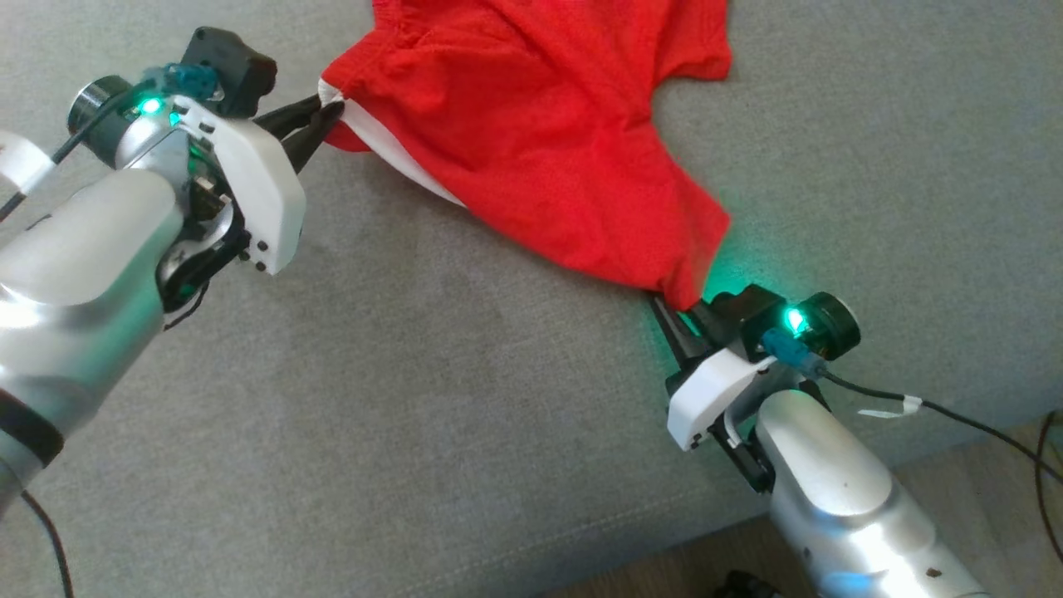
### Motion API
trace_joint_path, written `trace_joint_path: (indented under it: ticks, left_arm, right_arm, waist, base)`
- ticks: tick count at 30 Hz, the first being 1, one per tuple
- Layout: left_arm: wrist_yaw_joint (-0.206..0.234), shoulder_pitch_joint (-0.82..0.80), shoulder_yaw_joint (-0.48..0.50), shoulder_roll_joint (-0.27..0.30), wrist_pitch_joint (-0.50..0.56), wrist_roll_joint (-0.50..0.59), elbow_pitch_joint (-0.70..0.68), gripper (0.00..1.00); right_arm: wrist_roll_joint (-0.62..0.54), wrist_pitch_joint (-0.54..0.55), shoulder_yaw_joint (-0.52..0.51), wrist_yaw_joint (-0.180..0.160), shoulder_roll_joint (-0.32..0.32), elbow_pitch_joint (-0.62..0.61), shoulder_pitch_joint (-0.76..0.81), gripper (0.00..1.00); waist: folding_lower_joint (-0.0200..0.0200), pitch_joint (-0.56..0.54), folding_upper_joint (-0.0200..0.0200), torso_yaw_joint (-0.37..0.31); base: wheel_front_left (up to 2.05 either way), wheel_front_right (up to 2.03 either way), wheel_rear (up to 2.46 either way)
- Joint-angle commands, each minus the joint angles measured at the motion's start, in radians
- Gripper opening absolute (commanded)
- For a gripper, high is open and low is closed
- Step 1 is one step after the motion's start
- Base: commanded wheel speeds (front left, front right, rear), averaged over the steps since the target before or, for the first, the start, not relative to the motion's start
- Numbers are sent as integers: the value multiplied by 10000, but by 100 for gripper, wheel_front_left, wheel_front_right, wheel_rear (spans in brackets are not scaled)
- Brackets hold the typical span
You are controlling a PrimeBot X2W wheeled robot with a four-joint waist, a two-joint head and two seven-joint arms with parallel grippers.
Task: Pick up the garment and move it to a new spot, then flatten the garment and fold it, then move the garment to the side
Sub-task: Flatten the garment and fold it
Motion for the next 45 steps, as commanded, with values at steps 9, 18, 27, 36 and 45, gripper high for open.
trace_joint_path:
  ticks: [9,18,27,36,45]
  left_arm:
    - [15,-258,381,204,-415,-284,210,0]
    - [15,-94,381,96,-863,-819,147,0]
    - [15,-49,389,-110,-1401,-1839,-50,0]
    - [15,148,643,-135,-1774,-2687,-112,0]
    - [35,838,999,-118,-2075,-3001,-348,0]
  right_arm:
    - [2157,286,1092,-9,-119,-450,-215,0]
    - [6616,3122,1942,-9,-2171,-2875,-1223,0]
    - [8937,5847,2111,-9,-3761,-3752,-2188,0]
    - [10593,7940,1816,-9,-4265,-3606,-2623,0]
    - [11087,9513,1738,-9,-4574,-3694,-2362,0]
  waist:
    - [0,-770,0,199]
    - [0,-1768,0,703]
    - [0,-2750,0,1683]
    - [0,-3565,0,2703]
    - [0,-4096,0,3313]
  base:
    - [0,0,0]
    - [0,0,0]
    - [0,0,0]
    - [0,0,0]
    - [0,0,0]
